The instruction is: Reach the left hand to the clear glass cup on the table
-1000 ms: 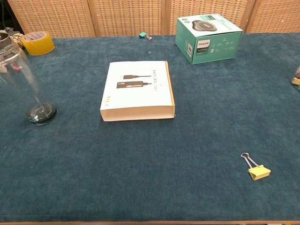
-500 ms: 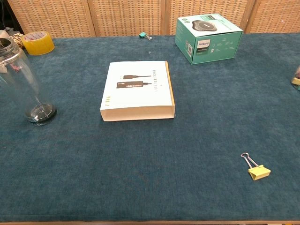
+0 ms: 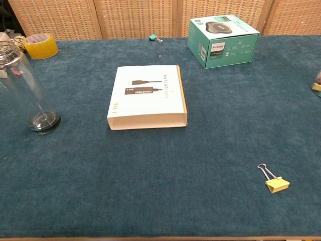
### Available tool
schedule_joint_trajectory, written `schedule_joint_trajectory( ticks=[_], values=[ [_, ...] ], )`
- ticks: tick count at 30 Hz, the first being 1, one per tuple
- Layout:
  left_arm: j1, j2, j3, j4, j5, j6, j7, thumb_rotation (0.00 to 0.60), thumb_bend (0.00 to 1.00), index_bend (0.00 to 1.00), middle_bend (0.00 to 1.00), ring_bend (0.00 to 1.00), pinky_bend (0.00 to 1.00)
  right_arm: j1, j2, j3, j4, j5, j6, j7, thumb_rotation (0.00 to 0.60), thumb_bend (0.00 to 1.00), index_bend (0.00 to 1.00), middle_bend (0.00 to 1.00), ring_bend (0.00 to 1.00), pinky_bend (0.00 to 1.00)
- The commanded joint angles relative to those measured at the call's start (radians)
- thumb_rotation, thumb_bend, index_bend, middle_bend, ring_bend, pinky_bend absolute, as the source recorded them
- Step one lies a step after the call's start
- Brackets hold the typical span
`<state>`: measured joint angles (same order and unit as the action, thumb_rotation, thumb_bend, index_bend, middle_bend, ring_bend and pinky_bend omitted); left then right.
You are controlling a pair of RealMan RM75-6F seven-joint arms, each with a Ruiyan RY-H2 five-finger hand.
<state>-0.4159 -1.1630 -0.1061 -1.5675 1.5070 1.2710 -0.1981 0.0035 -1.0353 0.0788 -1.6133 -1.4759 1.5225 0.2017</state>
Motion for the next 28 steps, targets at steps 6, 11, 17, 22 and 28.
schedule_joint_trajectory(
  ticks=[6,11,17,22,28],
  values=[
    [0.024,0.044,0.003,-0.023,0.026,0.051,-0.051,0.600,0.47,0.10,0.00,0.00,0.00,0.000,0.000,-0.001,-0.001,-0.003,0.001,-0.001,0.600,0.00,0.00,0.00,0.00,0.00],
    [0.054,0.085,0.020,-0.041,0.023,0.070,-0.048,0.600,0.46,0.01,0.00,0.00,0.00,-0.001,0.000,-0.001,-0.003,-0.004,0.004,-0.002,0.600,0.00,0.00,0.00,0.00,0.00],
    [0.126,0.119,0.062,-0.073,-0.024,0.093,0.038,0.600,0.12,0.00,0.00,0.00,0.00,-0.001,0.000,-0.002,-0.007,-0.010,0.007,-0.004,0.600,0.00,0.00,0.00,0.00,0.00],
    [0.198,0.113,0.091,-0.086,-0.063,0.144,0.113,0.600,0.00,0.00,0.00,0.00,0.00,-0.002,0.000,-0.005,-0.010,-0.020,0.013,-0.008,0.600,0.00,0.00,0.00,0.00,0.00],
    [0.282,0.107,0.089,-0.163,-0.161,0.239,0.321,0.600,0.00,0.00,0.00,0.00,0.00,-0.006,0.002,-0.007,-0.016,-0.033,0.026,-0.013,0.600,0.00,0.00,0.00,0.00,0.00]
  ],
)
